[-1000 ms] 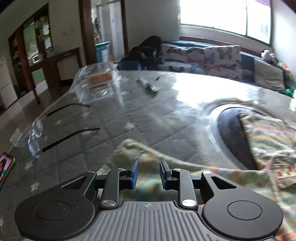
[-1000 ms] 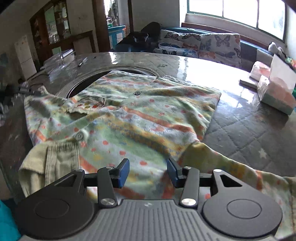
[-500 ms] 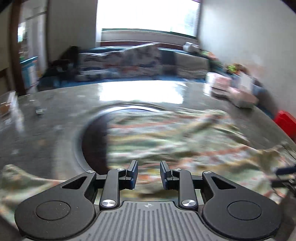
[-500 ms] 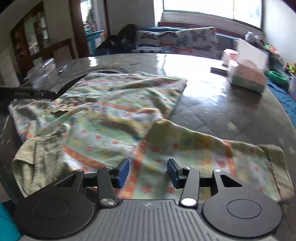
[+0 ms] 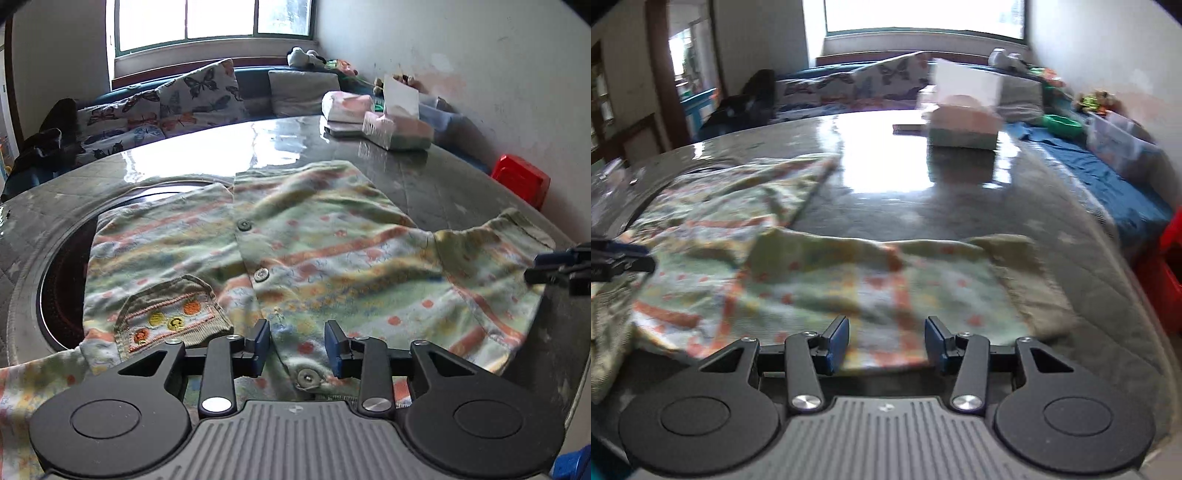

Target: Fold clothes

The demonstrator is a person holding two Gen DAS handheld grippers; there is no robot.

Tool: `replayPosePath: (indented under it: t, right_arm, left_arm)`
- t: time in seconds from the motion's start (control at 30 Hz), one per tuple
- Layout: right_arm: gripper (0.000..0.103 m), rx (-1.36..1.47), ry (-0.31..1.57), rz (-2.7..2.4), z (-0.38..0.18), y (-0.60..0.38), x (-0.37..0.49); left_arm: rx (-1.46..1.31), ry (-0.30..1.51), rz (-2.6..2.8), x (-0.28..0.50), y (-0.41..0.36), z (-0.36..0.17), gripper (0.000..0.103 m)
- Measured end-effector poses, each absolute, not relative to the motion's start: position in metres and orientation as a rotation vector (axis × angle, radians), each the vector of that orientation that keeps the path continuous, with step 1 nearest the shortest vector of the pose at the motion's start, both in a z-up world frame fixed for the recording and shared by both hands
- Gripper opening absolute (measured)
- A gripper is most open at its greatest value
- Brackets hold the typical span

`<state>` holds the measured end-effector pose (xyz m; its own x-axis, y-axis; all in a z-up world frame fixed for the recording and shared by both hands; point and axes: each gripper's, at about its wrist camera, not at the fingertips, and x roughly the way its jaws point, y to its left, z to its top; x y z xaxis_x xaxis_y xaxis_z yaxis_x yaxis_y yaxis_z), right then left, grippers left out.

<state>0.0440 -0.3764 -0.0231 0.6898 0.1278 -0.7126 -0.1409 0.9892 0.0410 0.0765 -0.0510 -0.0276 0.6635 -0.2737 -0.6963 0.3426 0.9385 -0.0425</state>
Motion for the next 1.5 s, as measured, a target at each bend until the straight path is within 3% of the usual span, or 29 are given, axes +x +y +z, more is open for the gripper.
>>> replayPosePath:
  t: [0.93, 1.17, 1.5]
  right_arm:
    - [0.044, 0.156, 0.706, -0.188, -0.035, -0.452, 0.053]
    - [0.011, 0.198, 0.683, -0.194, -0.035, -0.45, 0.053]
    - [0.008, 0.177, 0.614, -0.17, -0.01, -0.439, 0.047]
  left_arm:
    - [0.117, 0.734, -0.423, 0.074, -0.079, -0.011, 0.05]
    - [0.132, 0.751, -0.471, 0.07, -0.095, -0.015, 0.053]
    - [0.163, 0.762, -0.546, 0.063, -0.124, -0.023, 0.053]
